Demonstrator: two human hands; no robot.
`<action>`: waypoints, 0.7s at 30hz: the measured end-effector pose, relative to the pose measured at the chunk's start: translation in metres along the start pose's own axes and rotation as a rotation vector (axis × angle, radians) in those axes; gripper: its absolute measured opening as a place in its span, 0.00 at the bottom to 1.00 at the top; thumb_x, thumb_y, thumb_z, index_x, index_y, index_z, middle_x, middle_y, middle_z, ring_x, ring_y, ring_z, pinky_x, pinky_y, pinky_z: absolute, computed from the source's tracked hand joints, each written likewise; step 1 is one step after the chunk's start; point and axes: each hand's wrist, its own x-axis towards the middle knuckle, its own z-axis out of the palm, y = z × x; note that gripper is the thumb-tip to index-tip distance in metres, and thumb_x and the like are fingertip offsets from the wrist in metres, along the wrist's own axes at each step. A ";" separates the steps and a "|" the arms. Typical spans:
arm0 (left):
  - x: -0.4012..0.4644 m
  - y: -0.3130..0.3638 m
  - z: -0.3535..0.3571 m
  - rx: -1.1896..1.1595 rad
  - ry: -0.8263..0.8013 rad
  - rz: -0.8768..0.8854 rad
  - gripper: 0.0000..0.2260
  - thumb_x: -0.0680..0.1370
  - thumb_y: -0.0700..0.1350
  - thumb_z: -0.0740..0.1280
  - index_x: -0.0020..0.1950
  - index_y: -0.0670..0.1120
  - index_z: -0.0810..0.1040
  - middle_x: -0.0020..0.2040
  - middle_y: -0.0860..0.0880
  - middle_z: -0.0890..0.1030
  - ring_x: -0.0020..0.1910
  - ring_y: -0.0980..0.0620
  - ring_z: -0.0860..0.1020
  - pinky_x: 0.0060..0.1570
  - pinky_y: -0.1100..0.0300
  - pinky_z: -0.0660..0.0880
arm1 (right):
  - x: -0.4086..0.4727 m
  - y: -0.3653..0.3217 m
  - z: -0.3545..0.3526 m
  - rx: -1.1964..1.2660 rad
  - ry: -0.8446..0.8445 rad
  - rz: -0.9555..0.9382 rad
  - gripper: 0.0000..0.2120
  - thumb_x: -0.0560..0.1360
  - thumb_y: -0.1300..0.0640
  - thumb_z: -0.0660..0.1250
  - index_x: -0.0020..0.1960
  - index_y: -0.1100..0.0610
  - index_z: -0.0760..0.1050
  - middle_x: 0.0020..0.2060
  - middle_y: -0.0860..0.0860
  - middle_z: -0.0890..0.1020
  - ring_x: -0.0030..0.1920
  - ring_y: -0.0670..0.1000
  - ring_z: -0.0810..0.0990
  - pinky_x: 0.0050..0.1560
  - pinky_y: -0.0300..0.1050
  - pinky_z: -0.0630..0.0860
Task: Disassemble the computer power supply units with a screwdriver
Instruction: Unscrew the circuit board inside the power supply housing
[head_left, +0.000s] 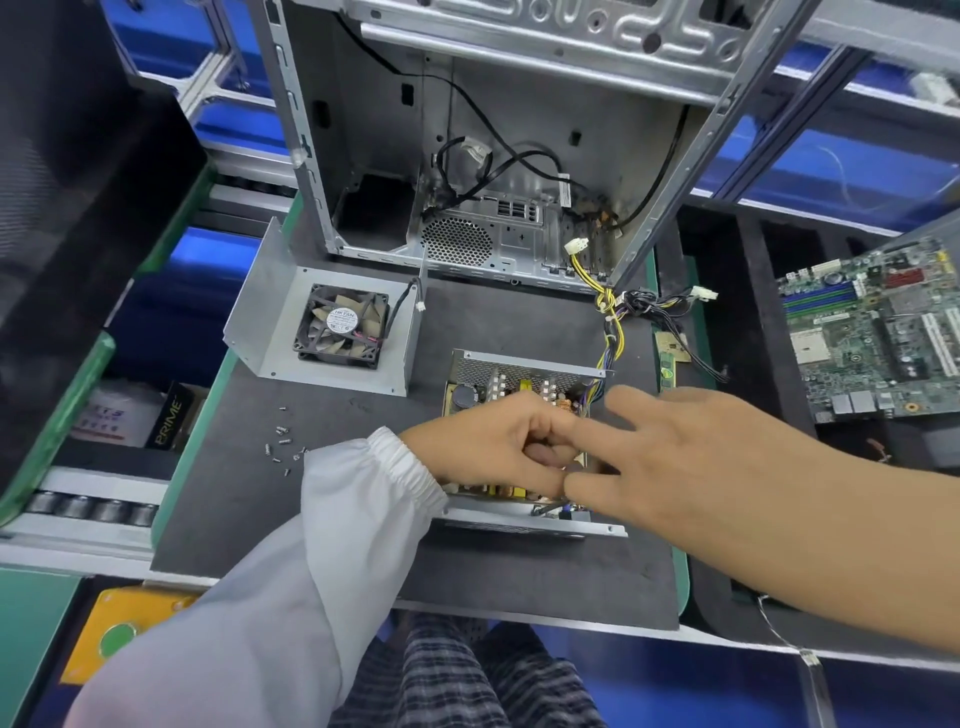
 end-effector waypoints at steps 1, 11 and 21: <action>-0.001 0.000 -0.001 -0.017 -0.030 -0.016 0.22 0.72 0.26 0.65 0.35 0.55 0.75 0.30 0.51 0.63 0.30 0.57 0.61 0.31 0.70 0.61 | 0.001 -0.001 -0.002 -0.018 0.042 -0.035 0.12 0.66 0.65 0.59 0.36 0.49 0.75 0.35 0.48 0.78 0.33 0.52 0.75 0.27 0.43 0.69; 0.002 -0.019 0.005 0.042 0.118 -0.030 0.11 0.69 0.32 0.69 0.30 0.45 0.75 0.31 0.52 0.70 0.33 0.57 0.66 0.34 0.69 0.66 | 0.013 -0.001 -0.017 0.023 -0.051 0.057 0.05 0.71 0.51 0.67 0.45 0.50 0.77 0.38 0.49 0.76 0.37 0.51 0.76 0.30 0.42 0.69; 0.002 -0.011 0.001 -0.054 0.041 -0.051 0.15 0.71 0.28 0.72 0.41 0.49 0.81 0.35 0.43 0.67 0.35 0.49 0.64 0.36 0.62 0.66 | 0.014 0.000 -0.014 0.050 -0.098 0.201 0.05 0.69 0.60 0.64 0.43 0.57 0.77 0.31 0.52 0.72 0.27 0.53 0.71 0.25 0.38 0.45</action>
